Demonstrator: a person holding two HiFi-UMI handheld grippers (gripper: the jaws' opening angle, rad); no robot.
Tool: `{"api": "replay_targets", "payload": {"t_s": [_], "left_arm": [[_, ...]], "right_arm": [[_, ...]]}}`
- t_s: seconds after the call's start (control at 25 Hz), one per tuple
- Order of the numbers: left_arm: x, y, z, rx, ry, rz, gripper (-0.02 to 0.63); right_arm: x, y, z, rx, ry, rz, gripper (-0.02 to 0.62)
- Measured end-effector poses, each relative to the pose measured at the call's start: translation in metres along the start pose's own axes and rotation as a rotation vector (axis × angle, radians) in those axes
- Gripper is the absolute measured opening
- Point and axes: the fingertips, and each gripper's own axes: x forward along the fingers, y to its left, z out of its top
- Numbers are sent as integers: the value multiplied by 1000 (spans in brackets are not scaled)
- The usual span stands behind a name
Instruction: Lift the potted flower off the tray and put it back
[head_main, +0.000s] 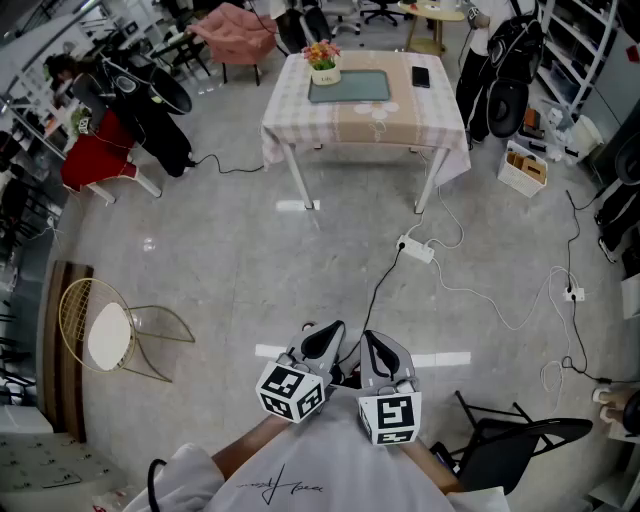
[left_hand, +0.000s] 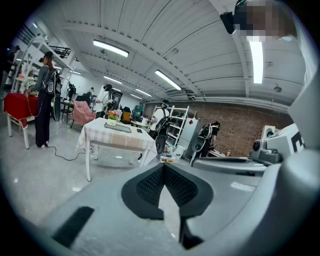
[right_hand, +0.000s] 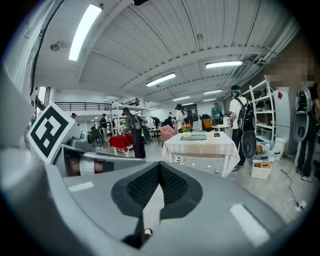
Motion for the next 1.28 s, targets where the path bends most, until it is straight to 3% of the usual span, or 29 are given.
{"api": "replay_targets", "payload": {"t_s": [0.24,0.56,0.88,1.08,1.28], "left_arm": [[1,2,-7,-2,38,-28,0],[-5,16,-4,-34,12,5,0],[11,32,9,-61,-3,-18,0],[32,35,14,19,13,-34,0],[48,56,26,-8,7,-39,0]], "right_arm": [[8,4,3,6,-16,0,2],[15,11,3,5,-5,33,2],[36,6,6,-15,20,27,3],[54,-1,9,-38,48,31,3],[77,-9,18,-37,53,20,3]]}}
